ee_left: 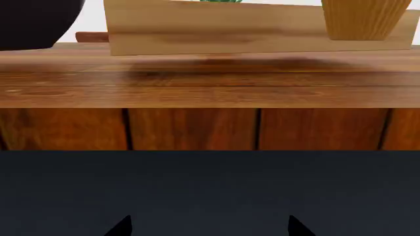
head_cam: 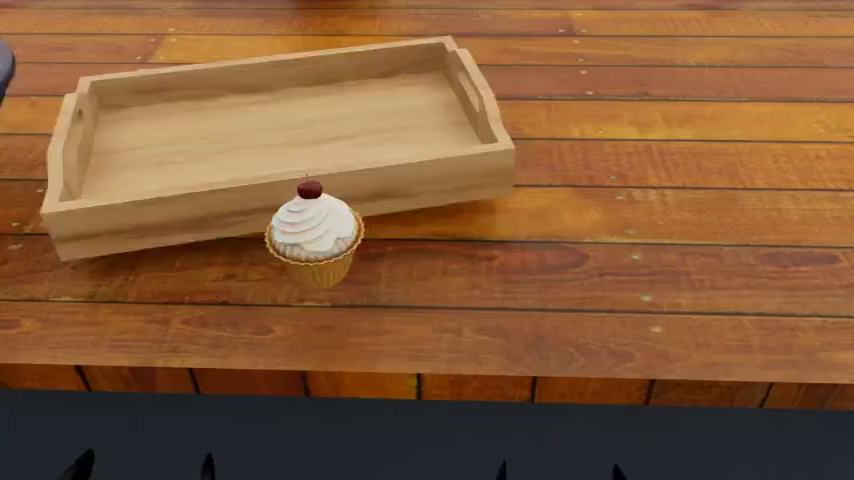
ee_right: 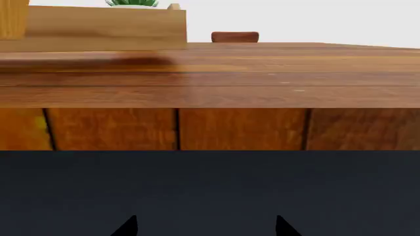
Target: Pick up the bowl with cake and place it on the tray. Pick up the cupcake and place it on the tray.
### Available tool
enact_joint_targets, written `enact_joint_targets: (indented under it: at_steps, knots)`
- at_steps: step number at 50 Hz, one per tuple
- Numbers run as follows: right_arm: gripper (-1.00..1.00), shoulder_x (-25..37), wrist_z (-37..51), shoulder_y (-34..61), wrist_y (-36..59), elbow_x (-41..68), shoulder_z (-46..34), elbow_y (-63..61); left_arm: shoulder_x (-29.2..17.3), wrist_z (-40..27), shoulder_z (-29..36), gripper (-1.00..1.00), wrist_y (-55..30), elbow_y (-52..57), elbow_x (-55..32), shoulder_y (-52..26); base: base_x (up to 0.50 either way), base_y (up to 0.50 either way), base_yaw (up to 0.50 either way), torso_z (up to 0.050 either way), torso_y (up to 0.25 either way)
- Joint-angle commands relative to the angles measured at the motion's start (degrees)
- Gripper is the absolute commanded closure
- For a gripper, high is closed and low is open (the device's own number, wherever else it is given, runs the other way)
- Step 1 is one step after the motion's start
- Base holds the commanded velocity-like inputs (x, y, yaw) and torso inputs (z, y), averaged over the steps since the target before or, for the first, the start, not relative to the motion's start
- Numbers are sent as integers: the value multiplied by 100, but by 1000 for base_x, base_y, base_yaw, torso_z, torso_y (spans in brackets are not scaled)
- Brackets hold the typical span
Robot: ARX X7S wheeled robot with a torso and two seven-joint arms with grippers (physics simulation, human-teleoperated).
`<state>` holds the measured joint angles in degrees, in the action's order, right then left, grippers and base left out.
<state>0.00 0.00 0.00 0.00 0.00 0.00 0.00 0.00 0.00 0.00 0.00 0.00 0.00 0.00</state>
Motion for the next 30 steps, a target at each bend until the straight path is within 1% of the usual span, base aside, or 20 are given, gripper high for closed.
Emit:
enact_joint_targets:
  at_steps: [1, 5, 7, 10, 12, 21, 22, 23, 24, 25, 26, 30]
  knots:
    - [-100, 153, 186, 16, -25, 154, -187, 36, -147, -174, 174, -100, -1, -1, -147, -6, 0, 0, 0, 0, 0]
    - [-100, 217, 263, 5, -7, 217, -263, 2, -214, -249, 249, -100, 7, -2, -214, -5, 0, 0, 0, 0, 0]
    - [-100, 265, 426, -390, 234, 75, -299, -1024, -341, -275, 262, -100, -347, 914, -188, 283, 0, 0, 0, 0, 0]
    - [-100, 290, 496, -475, 372, 123, -323, -1295, -395, -318, 321, -100, -473, 1214, -154, 398, 0, 0, 0, 0, 0]
    - [-100, 327, 500, -530, 438, 161, -355, -1497, -426, -327, 335, -100, -524, 1314, -174, 406, 0, 0, 0, 0, 0]
    - [-100, 416, 602, -525, 437, 234, -437, -1501, -495, -406, 400, -100, -522, 1315, -234, 402, 0, 0, 0, 0, 0]
    - [-100, 431, 627, -586, 522, 249, -429, -1755, -516, -359, 371, -100, -581, 1425, -347, 416, 0, 0, 0, 0, 0]
    - [-100, 567, 705, -805, 1381, 329, -258, -2615, -758, -436, 304, -100, -1441, 2285, -130, 511, 0, 0, 0, 0, 0]
    - [-100, 582, 715, -788, 1507, 356, -248, -3474, -780, -434, 325, -100, -2107, 3144, -121, 480, 0, 0, 0, 0, 0]
    - [-100, 589, 724, -786, 1513, 362, -252, -3667, -785, -441, 329, -100, -2116, 3548, -126, 478, 0, 0, 0, 0, 0]
    - [-100, 600, 757, -675, 1782, 478, -150, -4048, -864, -424, 363, -100, -2550, 3884, -55, 310, 0, 0, 0, 0, 0]
    - [-100, 691, 693, -747, 1656, 512, -247, -4257, -920, -455, 432, -100, -2963, 4220, 34, 47, 0, 0, 0, 0, 0]
